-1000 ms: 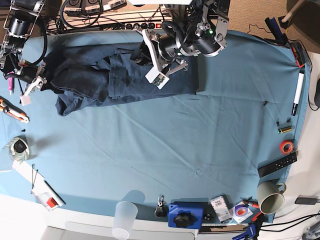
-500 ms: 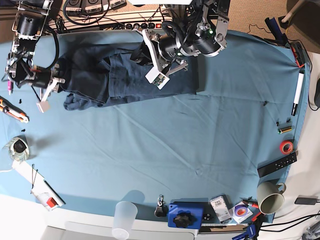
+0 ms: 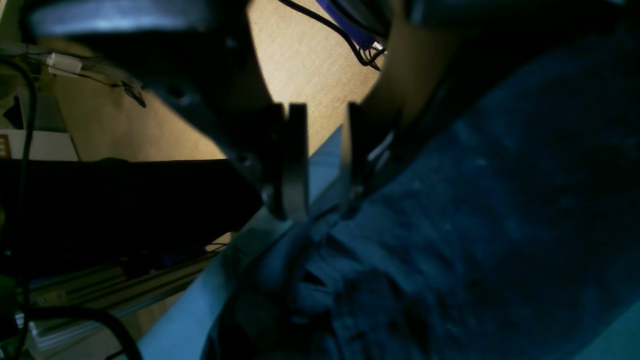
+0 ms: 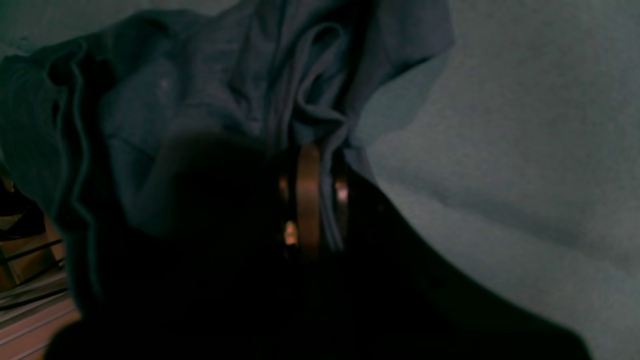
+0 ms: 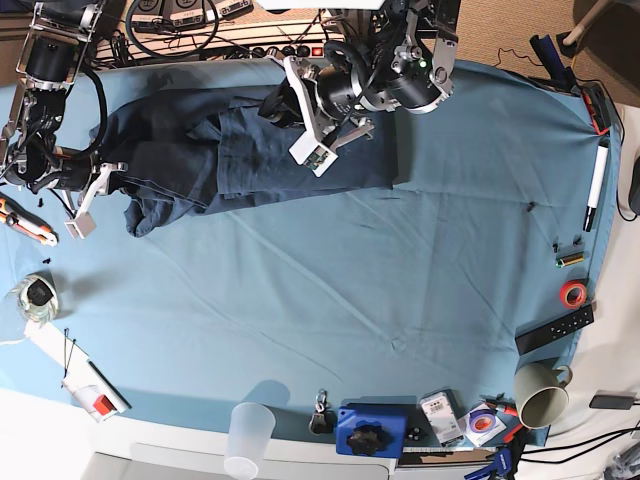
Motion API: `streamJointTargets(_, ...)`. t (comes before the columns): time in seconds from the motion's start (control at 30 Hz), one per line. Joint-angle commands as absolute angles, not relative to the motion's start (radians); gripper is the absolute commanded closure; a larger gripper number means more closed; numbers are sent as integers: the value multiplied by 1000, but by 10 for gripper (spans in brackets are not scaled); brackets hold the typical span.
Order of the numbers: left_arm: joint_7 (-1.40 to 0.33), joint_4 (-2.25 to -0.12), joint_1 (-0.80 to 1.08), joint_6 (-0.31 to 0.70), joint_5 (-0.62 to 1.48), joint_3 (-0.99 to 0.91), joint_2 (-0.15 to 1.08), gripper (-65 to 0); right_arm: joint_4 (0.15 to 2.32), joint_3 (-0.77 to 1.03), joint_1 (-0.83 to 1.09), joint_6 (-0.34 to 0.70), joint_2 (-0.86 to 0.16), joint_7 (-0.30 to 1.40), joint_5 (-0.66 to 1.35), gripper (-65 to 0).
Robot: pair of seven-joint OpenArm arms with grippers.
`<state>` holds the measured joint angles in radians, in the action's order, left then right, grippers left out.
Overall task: Fold the T-shirt properly
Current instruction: 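Lift the shirt end with the right gripper and fold it toward the left gripper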
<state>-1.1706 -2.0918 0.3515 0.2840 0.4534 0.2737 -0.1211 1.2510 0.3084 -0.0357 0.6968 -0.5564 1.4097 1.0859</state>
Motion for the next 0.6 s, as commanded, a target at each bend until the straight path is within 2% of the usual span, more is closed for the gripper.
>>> streamJointTargets(0.0, -1155, -2109, 349, 289, 475, 278, -132, -99, 1266, 316, -50, 698, -579, 1396, 1110, 0)
streamJointTargets(0.3, -1160, -2109, 349, 289, 466, 278, -130, -99, 1269, 370, -53, 698, -579, 1396, 1133, 0)
streamJointTargets(0.43, -1179, -2114, 350, 280, 363, 278, -130, -98, 1301, 484, -53, 698, -579, 1396, 1134, 0)
streamJointTargets(0.57, -1142, -2123, 349, 215, 252, 278, -130, -98, 1377, 553, -52, 698, -579, 1396, 1132, 0)
